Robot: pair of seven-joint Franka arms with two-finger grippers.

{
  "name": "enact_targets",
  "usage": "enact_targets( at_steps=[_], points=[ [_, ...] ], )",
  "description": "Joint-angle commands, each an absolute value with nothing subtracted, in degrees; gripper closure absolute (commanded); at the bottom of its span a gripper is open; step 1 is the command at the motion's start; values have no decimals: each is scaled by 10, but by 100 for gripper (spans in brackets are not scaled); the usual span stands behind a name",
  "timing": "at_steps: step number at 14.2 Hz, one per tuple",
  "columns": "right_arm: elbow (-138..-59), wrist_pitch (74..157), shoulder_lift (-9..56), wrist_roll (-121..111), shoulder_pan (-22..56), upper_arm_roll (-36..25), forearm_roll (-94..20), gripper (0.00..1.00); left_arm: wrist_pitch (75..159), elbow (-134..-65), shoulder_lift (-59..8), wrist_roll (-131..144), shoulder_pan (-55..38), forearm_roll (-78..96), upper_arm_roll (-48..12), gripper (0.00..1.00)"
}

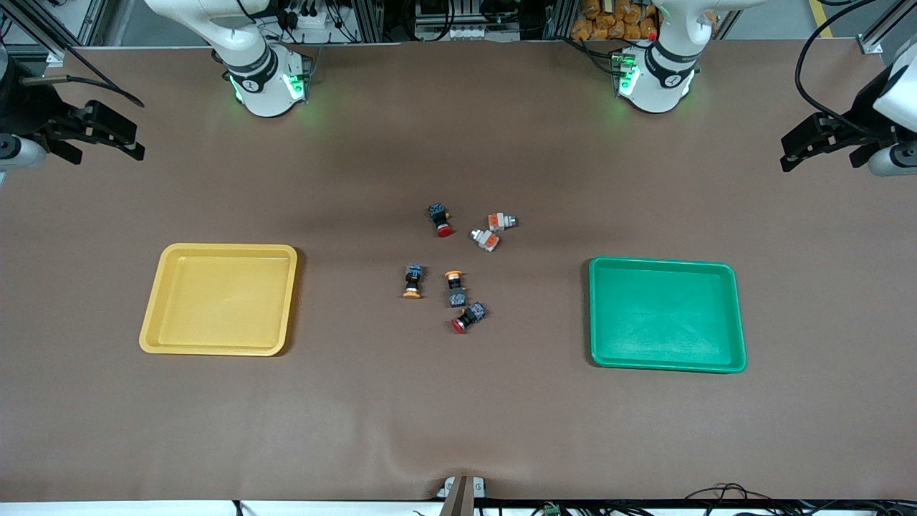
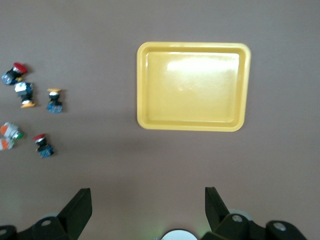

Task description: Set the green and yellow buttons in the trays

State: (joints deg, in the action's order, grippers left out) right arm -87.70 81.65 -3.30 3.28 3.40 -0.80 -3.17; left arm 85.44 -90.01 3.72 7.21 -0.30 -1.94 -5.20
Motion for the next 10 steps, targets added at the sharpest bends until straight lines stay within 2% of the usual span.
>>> enact_targets(
  at_steps=[1,10],
  points=[
    [-863,839,-17,42,20,-3,-19,0,834,-875,26,68,0,-14,-58,0],
    [-849,832,-5,38,20,-2,-20,0,834,-861,20,66,4,-13,-55,0]
  ],
)
